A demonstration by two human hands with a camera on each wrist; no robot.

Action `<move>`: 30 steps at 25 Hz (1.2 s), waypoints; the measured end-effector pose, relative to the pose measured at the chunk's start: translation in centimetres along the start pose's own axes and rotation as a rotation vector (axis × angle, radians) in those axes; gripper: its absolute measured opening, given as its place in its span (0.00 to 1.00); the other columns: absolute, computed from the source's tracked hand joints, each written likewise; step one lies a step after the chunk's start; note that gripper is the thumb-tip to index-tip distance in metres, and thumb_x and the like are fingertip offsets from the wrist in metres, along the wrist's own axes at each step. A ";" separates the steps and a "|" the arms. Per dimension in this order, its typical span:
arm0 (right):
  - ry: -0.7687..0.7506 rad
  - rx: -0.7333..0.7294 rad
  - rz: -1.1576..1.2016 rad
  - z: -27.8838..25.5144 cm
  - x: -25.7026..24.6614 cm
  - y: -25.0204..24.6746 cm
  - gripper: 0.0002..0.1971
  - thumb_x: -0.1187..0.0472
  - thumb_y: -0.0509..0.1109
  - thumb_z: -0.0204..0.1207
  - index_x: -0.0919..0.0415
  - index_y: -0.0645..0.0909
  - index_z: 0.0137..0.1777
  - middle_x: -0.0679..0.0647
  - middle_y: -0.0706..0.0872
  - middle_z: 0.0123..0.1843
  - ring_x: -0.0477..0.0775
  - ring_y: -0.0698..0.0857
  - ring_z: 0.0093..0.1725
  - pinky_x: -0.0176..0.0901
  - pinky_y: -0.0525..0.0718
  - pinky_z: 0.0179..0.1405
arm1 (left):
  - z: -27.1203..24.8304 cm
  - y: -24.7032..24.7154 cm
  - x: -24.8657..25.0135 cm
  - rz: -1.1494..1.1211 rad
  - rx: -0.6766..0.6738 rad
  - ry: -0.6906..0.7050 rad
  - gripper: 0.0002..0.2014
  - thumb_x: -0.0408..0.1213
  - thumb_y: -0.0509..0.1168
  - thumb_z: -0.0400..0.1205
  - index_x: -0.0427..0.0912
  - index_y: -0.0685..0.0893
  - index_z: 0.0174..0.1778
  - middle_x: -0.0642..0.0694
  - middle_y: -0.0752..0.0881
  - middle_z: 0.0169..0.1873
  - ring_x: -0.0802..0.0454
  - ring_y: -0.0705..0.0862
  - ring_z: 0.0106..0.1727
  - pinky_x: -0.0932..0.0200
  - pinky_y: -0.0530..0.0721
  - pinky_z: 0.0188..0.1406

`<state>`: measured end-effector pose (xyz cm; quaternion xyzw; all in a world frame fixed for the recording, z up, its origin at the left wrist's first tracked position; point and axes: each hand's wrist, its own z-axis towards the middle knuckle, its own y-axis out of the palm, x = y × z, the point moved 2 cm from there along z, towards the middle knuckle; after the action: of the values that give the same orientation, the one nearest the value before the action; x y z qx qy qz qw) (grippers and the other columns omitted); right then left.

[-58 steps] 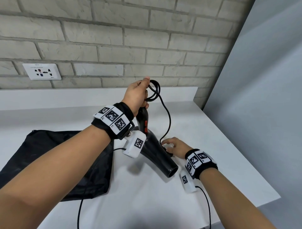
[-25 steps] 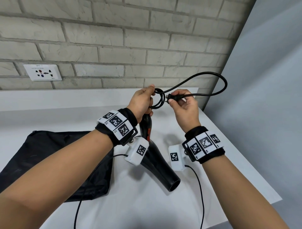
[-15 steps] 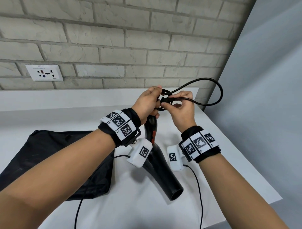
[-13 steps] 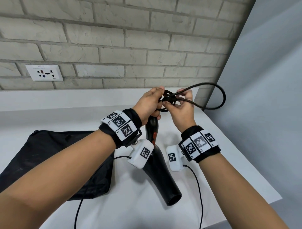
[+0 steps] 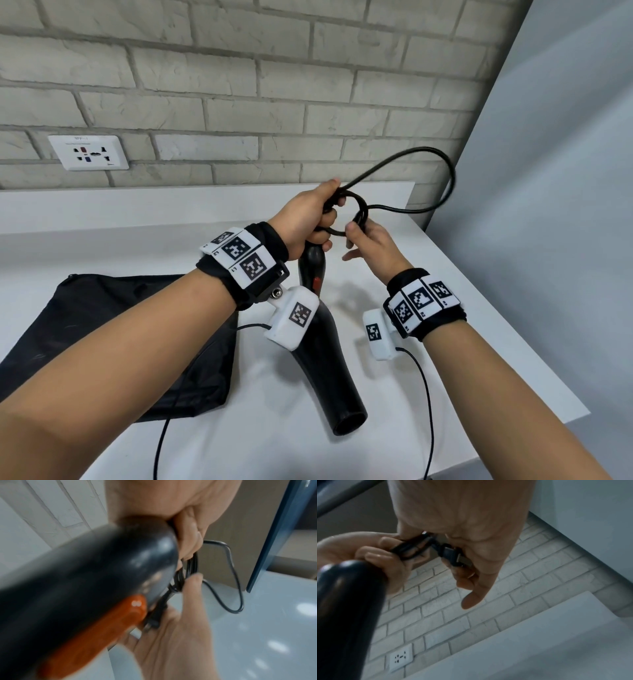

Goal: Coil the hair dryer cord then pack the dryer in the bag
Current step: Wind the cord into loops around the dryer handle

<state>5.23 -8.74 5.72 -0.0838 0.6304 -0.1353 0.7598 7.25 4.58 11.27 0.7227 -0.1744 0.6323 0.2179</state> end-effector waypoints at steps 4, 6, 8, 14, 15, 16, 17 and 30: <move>0.114 -0.081 -0.362 0.2 3.5 -0.5 0.15 0.49 0.58 0.79 0.55 0.67 0.34 0.49 0.70 0.31 0.54 0.71 0.38 0.46 0.73 0.41 | -0.2 -0.6 1.1 -0.057 0.004 0.027 0.21 0.54 0.46 0.84 0.48 0.69 0.30 0.55 0.56 0.14 0.57 0.50 0.13 0.63 0.64 0.20; 0.234 -0.130 -0.532 0.2 5.4 -0.9 0.16 0.51 0.54 0.83 0.57 0.68 0.36 0.50 0.72 0.32 0.56 0.73 0.40 0.45 0.69 0.38 | -0.4 -0.8 1.6 -0.073 -0.004 0.049 0.22 0.54 0.46 0.84 0.48 0.69 0.28 0.55 0.55 0.14 0.56 0.50 0.13 0.63 0.64 0.21; 0.374 -0.172 -0.624 -0.2 7.9 -1.7 0.15 0.50 0.52 0.83 0.62 0.71 0.45 0.55 0.78 0.41 0.58 0.76 0.47 0.46 0.70 0.45 | -0.7 -1.0 2.1 -0.101 -0.015 0.066 0.22 0.55 0.47 0.83 0.48 0.68 0.27 0.55 0.55 0.14 0.56 0.50 0.13 0.62 0.64 0.22; 0.507 -0.223 -0.752 -1.3 9.2 -3.3 0.19 0.56 0.63 0.78 0.61 0.70 0.68 0.58 0.78 0.64 0.60 0.78 0.63 0.43 0.75 0.57 | -1.4 -1.0 3.0 -0.053 -0.033 0.094 0.21 0.54 0.53 0.82 0.48 0.68 0.25 0.55 0.55 0.13 0.56 0.50 0.13 0.62 0.64 0.21; 0.412 -0.187 -0.630 -0.9 7.7 -3.2 0.18 0.61 0.64 0.77 0.58 0.71 0.66 0.54 0.77 0.60 0.57 0.79 0.59 0.39 0.75 0.53 | -1.3 -0.7 2.8 -0.035 -0.044 0.094 0.21 0.53 0.53 0.83 0.48 0.68 0.26 0.55 0.56 0.14 0.57 0.50 0.13 0.62 0.64 0.21; 0.294 -0.147 -0.466 -0.7 6.0 -3.1 0.16 0.67 0.63 0.77 0.57 0.72 0.64 0.53 0.77 0.57 0.53 0.79 0.55 0.32 0.75 0.49 | -1.2 -0.5 2.6 -0.022 -0.053 0.090 0.20 0.52 0.53 0.83 0.48 0.68 0.26 0.55 0.56 0.14 0.57 0.50 0.13 0.61 0.64 0.21; 0.173 -0.117 -0.291 -0.5 4.0 -2.9 0.16 0.72 0.60 0.78 0.58 0.73 0.63 0.53 0.79 0.55 0.48 0.80 0.52 0.25 0.75 0.46 | -1.1 -0.3 2.4 -0.015 -0.057 0.084 0.20 0.52 0.53 0.83 0.47 0.68 0.27 0.55 0.56 0.14 0.57 0.50 0.13 0.61 0.63 0.21; -0.055 -0.103 0.050 1.0 -2.6 -1.0 0.16 0.77 0.59 0.76 0.57 0.82 0.40 0.42 0.82 0.21 0.38 0.66 0.19 0.27 0.65 0.21 | -0.7 -0.1 1.4 0.020 0.017 -0.052 0.25 0.54 0.59 0.79 0.47 0.65 0.18 0.55 0.57 0.11 0.57 0.53 0.11 0.60 0.63 0.24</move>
<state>5.71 -8.96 8.63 -0.1107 0.6174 -0.0814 0.7745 6.91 5.07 12.71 0.7388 -0.1818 0.6170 0.2010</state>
